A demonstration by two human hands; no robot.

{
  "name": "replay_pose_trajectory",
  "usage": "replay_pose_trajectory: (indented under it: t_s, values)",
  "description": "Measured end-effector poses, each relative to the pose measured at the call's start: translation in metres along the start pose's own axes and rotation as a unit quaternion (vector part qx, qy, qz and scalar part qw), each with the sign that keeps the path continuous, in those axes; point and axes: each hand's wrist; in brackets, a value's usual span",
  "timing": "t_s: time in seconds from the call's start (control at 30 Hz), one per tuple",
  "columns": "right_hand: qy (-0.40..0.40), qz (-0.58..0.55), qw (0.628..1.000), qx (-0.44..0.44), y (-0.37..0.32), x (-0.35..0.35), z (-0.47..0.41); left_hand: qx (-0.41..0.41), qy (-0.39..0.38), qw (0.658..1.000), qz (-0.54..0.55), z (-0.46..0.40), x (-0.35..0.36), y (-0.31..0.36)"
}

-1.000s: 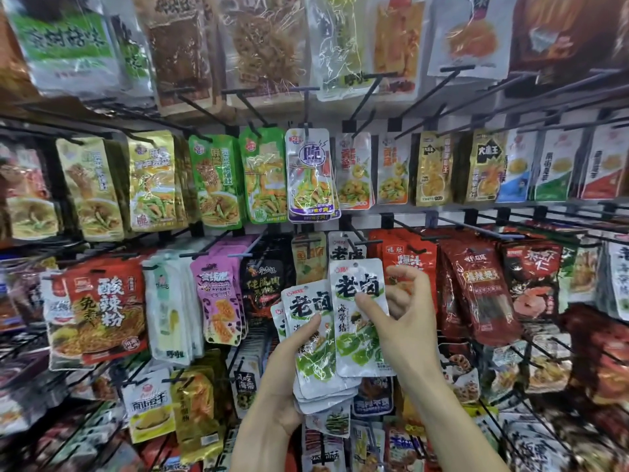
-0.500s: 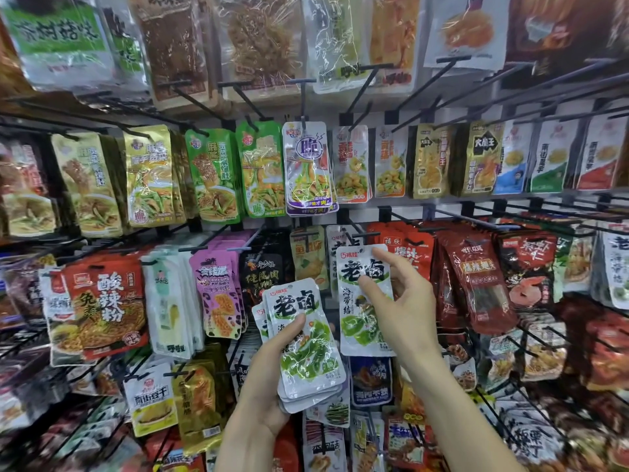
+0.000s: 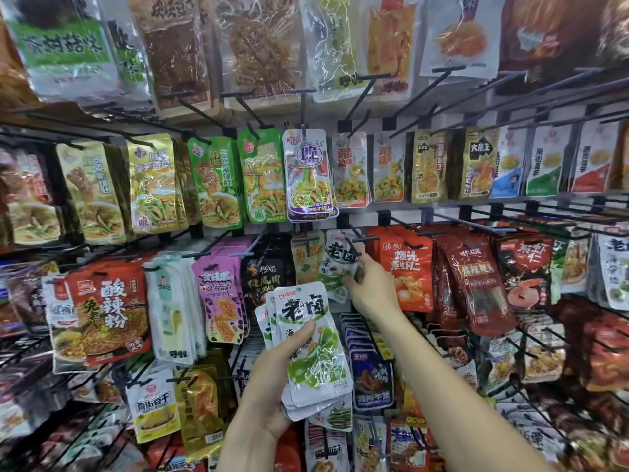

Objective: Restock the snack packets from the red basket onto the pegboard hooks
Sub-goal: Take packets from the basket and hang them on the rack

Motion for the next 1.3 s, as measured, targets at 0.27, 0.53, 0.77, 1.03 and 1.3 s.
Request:
replay_pose_trajectory:
  t_s: [0.27,0.53,0.77,1.03,1.3]
  values:
    - [-0.011,-0.254,0.967,0.002,0.008,0.002,0.089,0.025,-0.013,0.998,-0.052,-0.004,0.018,-0.010]
    - [0.059,-0.276,0.959,-0.029,0.020,0.002,0.089,-0.008,-0.005,1.000,-0.008,-0.003,0.034,-0.010]
    - [0.139,-0.300,0.938,-0.104,0.010,-0.009,0.087,0.020,0.002,0.999,0.025,0.002,0.026,-0.004]
    - [0.171,-0.245,0.950,-0.088,0.006,-0.011,0.064,-0.002,0.019,0.998,0.061,-0.010,0.011,-0.012]
    - [0.188,-0.169,0.966,-0.057,-0.001,-0.006,0.053,0.044,0.047,0.998,-0.013,0.006,0.006,-0.006]
Point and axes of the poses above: each hand's wrist, its own z-axis away from the middle knuckle, its own x-axis out of the palm, y = z × x, and after that the axes turned 8 degrees about -y, right-handed
